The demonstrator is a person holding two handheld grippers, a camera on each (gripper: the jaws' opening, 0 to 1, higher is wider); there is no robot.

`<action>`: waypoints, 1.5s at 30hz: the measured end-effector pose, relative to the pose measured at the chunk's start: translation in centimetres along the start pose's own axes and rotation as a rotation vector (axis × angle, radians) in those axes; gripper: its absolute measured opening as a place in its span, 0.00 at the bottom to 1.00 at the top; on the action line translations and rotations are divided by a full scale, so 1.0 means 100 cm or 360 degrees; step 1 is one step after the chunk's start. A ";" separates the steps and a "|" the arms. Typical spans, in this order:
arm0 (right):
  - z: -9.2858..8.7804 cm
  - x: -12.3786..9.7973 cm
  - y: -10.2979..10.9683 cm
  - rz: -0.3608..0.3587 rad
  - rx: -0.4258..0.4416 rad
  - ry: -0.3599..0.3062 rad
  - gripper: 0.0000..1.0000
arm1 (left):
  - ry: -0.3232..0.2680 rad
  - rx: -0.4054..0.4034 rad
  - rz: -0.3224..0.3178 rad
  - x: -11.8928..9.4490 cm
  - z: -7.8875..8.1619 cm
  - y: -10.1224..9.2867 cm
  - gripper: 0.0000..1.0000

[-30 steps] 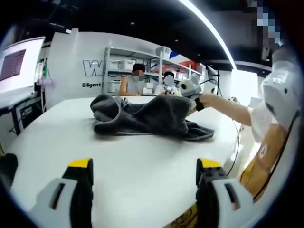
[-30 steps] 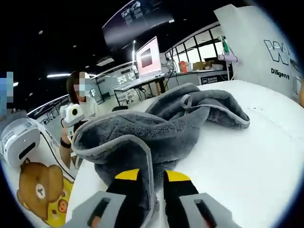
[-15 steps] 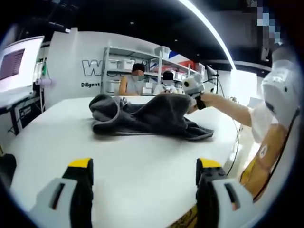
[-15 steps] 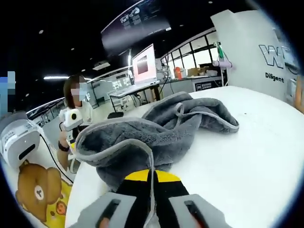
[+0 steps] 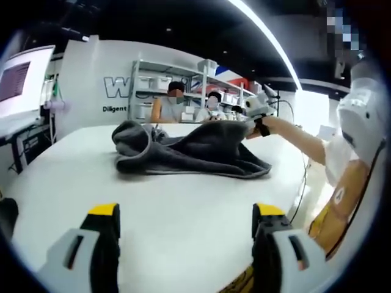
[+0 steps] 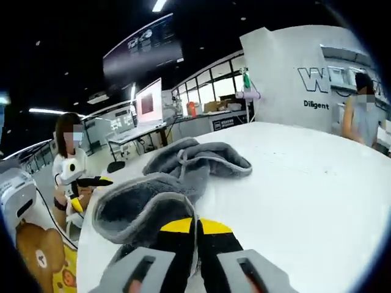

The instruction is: Fold the towel on the table until its edges align and the towel forms a compact rectangular stack.

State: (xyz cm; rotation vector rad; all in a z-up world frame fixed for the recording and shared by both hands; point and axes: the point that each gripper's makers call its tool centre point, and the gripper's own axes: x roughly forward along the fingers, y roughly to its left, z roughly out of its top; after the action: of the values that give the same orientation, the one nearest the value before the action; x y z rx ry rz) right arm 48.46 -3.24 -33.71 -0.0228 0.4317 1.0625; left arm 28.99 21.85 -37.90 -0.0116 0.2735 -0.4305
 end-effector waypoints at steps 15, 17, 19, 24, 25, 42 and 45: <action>-0.015 -0.078 -0.083 -0.0458 0.0235 -0.0170 0.03 | 0.0001 0.0011 -0.0028 0.004 0.001 -0.006 0.94; -0.023 -0.086 -0.092 -0.0515 0.0272 -0.0169 0.03 | 0.0004 0.0012 -0.0030 0.004 0.000 -0.007 0.94; -0.031 -0.094 -0.100 -0.0568 0.0313 -0.0169 0.03 | 0.0008 0.0011 -0.0032 0.004 0.000 -0.006 0.94; -0.046 -0.112 -0.119 -0.0690 0.0385 -0.0172 0.03 | 0.0010 0.0007 -0.0037 0.005 -0.001 -0.005 0.94; -0.049 -0.118 -0.123 -0.0725 0.0399 -0.0170 0.03 | 0.0010 0.0007 -0.0037 0.005 -0.001 -0.005 0.94; -0.087 -0.177 -0.170 -0.1086 0.0422 -0.0078 0.03 | 0.0014 0.0008 -0.0043 0.006 -0.001 -0.007 0.94; -0.091 -0.186 -0.177 -0.1134 0.0412 -0.0055 0.03 | 0.0020 0.0005 -0.0036 0.006 -0.002 -0.006 0.94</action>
State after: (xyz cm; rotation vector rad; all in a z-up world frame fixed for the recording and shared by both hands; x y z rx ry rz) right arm 52.83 -29.63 -38.82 0.0682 0.4770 0.3019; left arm 29.21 21.08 -38.20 -0.0090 0.2855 -0.4538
